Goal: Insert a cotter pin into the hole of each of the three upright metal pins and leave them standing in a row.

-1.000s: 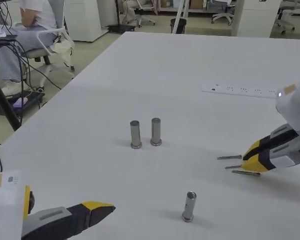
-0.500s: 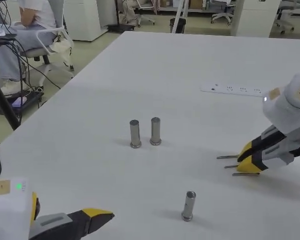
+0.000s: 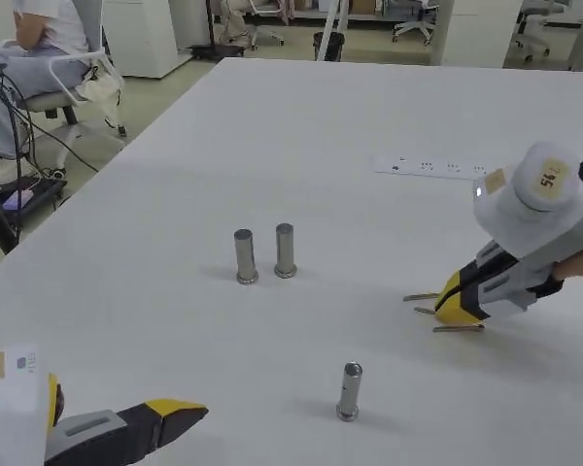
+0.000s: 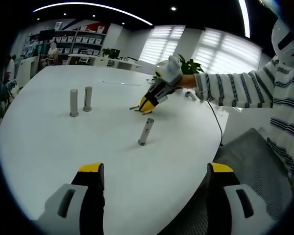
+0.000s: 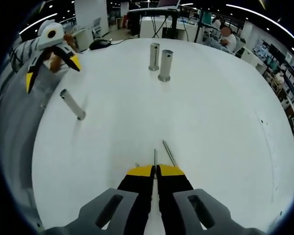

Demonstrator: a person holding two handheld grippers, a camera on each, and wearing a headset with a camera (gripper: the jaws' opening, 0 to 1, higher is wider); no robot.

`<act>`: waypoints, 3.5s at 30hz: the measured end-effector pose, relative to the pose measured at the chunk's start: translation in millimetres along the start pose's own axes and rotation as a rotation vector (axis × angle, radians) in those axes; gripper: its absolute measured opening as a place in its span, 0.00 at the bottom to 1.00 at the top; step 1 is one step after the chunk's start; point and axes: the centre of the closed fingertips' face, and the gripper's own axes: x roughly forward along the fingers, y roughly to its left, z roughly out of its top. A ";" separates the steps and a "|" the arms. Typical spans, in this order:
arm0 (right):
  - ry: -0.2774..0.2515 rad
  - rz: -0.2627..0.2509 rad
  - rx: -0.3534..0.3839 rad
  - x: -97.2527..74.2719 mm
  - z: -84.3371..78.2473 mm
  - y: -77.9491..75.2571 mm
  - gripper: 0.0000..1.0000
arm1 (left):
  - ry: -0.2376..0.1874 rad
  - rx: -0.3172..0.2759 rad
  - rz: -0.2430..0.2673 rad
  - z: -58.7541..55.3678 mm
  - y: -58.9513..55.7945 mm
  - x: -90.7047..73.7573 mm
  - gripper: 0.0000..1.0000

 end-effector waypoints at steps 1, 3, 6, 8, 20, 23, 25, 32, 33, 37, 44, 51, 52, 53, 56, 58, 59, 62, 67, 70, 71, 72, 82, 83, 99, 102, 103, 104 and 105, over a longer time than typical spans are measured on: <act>-0.001 -0.001 0.005 -0.1 0.0 -0.2 0.05 | 0.000 0.001 0.001 0.2 0.3 -0.1 0.85; -0.019 -0.006 0.010 -0.7 -0.5 -1.1 0.04 | -0.006 0.009 0.007 2.1 1.7 -0.6 0.83; -0.030 -0.040 0.004 -0.6 0.0 -0.8 0.03 | -0.052 0.019 0.038 9.6 7.6 -1.5 0.81; -0.005 -0.054 -0.015 -0.7 -0.2 -0.2 0.03 | -0.068 0.012 0.045 11.6 8.9 -1.9 0.79; -0.007 -0.091 -0.043 -13.9 9.4 -3.6 0.02 | -0.072 0.028 0.051 14.3 9.0 0.5 0.75; -0.027 -0.117 -0.055 -22.0 12.1 -2.7 0.02 | -0.081 0.017 0.044 17.3 6.1 2.6 0.71; -0.038 -0.131 -0.061 -27.3 13.5 -0.6 0.02 | -0.083 0.019 0.042 19.4 4.8 4.4 0.72; -0.137 -0.234 -0.095 -55.6 30.9 4.1 0.02 | -0.089 0.011 0.036 27.4 4.0 8.6 0.71; -0.143 -0.242 -0.101 -58.8 32.3 5.4 0.02 | -0.091 0.011 0.038 28.9 4.4 8.7 0.71; -0.180 -0.277 -0.124 -72.4 38.6 12.2 0.02 | -0.111 -0.001 0.045 37.0 8.3 9.1 0.68; -0.208 -0.314 -0.170 -84.3 42.5 27.8 0.02 | -0.137 -0.018 0.052 54.0 15.6 10.8 0.62; -0.249 -0.316 -0.186 -88.7 48.0 45.8 0.02 | -0.257 -0.119 0.023 82.4 21.2 13.9 0.56; -0.253 -0.320 -0.193 -89.4 49.0 49.4 0.02 | -0.292 -0.146 0.014 88.9 22.3 14.5 0.56; -0.253 -0.325 -0.197 -89.6 49.0 50.9 0.02 | -0.299 -0.156 0.012 90.4 23.7 14.4 0.56; -0.267 -0.332 -0.193 -91.8 48.9 56.5 0.02 | -0.296 -0.157 0.008 92.7 27.4 17.5 0.55; -0.274 -0.336 -0.190 -93.0 49.5 60.3 0.02 | -0.285 -0.151 0.001 92.0 27.3 20.0 0.55; -0.279 -0.339 -0.191 -93.8 50.1 63.0 0.02 | -0.279 -0.151 -0.002 91.5 27.4 21.3 0.55; -0.294 -0.345 -0.201 -96.3 51.1 68.3 0.02 | -0.263 -0.149 -0.018 91.6 27.2 25.9 0.54; -0.301 -0.357 -0.266 -96.6 55.6 80.6 0.02 | -0.250 -0.136 -0.047 97.2 23.8 31.1 0.50; -0.308 -0.366 -0.281 -95.1 57.2 84.7 0.02 | -0.240 -0.133 -0.071 101.4 19.8 35.0 0.45; -0.310 -0.368 -0.280 -94.4 57.5 85.2 0.02 | -0.235 -0.135 -0.082 102.2 17.7 36.0 0.45; -0.314 -0.371 -0.280 -94.2 58.9 87.5 0.02 | -0.208 -0.157 -0.115 100.9 11.7 37.9 0.44; -0.332 -0.372 -0.280 -88.5 67.9 102.4 0.02 | -0.113 -0.127 -0.168 97.5 -7.1 57.7 0.28; -0.335 -0.369 -0.282 -87.4 68.7 104.3 0.02 | -0.109 -0.126 -0.169 97.0 -8.8 59.3 0.28; -0.327 -0.341 -0.336 -74.4 78.6 118.7 0.02 | -0.063 -0.119 -0.243 93.4 -38.4 73.2 0.12; -0.329 -0.336 -0.338 -73.2 80.3 119.8 0.02 | -0.065 -0.123 -0.243 92.4 -38.0 74.2 0.11; -0.329 -0.335 -0.341 -72.8 80.9 120.5 0.02 | -0.065 -0.129 -0.246 92.0 -38.5 74.4 0.10; -0.329 -0.336 -0.345 -72.4 81.9 121.1 0.02 | -0.064 -0.132 -0.248 91.6 -39.2 74.9 0.09; -0.329 -0.333 -0.349 -71.9 83.0 122.1 0.02 | -0.064 -0.131 -0.248 91.1 -39.5 75.4 0.09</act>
